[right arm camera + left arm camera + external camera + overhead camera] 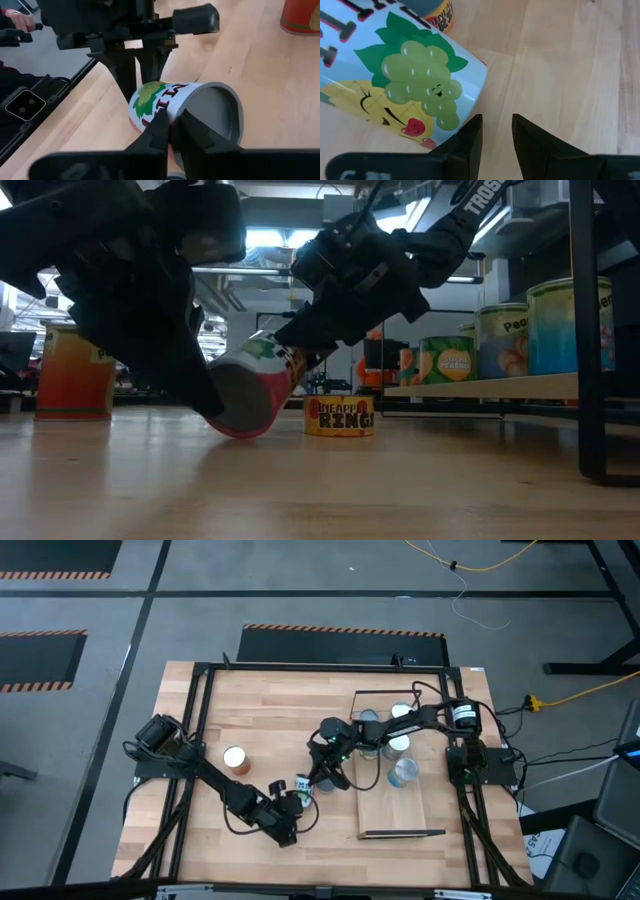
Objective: Pick and place cans onto a shelf
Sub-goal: Put the canned mixed fruits on the shelf
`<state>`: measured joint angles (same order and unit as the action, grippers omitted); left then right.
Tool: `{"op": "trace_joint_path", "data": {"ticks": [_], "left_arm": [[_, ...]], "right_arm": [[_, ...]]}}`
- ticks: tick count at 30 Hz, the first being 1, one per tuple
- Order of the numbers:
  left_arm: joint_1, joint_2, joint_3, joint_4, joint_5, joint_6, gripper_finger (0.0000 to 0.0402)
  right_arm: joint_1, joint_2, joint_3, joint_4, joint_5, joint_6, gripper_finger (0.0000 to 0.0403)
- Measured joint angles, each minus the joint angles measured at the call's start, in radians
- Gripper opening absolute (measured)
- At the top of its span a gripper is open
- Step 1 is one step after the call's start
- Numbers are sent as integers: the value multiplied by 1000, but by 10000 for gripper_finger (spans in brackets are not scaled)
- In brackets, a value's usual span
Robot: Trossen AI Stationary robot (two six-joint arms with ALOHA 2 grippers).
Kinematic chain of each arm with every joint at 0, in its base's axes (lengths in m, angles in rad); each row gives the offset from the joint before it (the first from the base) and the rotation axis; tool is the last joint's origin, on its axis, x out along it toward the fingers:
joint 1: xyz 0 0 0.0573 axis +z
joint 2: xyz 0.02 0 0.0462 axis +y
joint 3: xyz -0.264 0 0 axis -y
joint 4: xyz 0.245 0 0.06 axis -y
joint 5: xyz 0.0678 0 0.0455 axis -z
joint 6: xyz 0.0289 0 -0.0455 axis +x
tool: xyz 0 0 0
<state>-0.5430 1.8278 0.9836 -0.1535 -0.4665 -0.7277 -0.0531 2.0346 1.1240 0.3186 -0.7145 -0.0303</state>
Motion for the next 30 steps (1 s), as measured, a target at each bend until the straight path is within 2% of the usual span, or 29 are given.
{"op": "trace_joint_path", "data": {"ticks": [6, 16, 24, 30], "left_arm": [[0, 0, 0, 2, 32, 3, 98], [2, 0, 0, 8, 184, 4, 98], [0, 0, 0, 8, 196, 2, 98], [0, 0, 0, 8, 197, 2, 99]], "right_arm": [[2, -13, 0, 1, 10, -4, 21], [-1, -21, 0, 0, 20, -9, 17], [-52, -39, 0, -9, 52, -32, 17], [-98, -134, -1, -57, 52, -77, 17]]}}
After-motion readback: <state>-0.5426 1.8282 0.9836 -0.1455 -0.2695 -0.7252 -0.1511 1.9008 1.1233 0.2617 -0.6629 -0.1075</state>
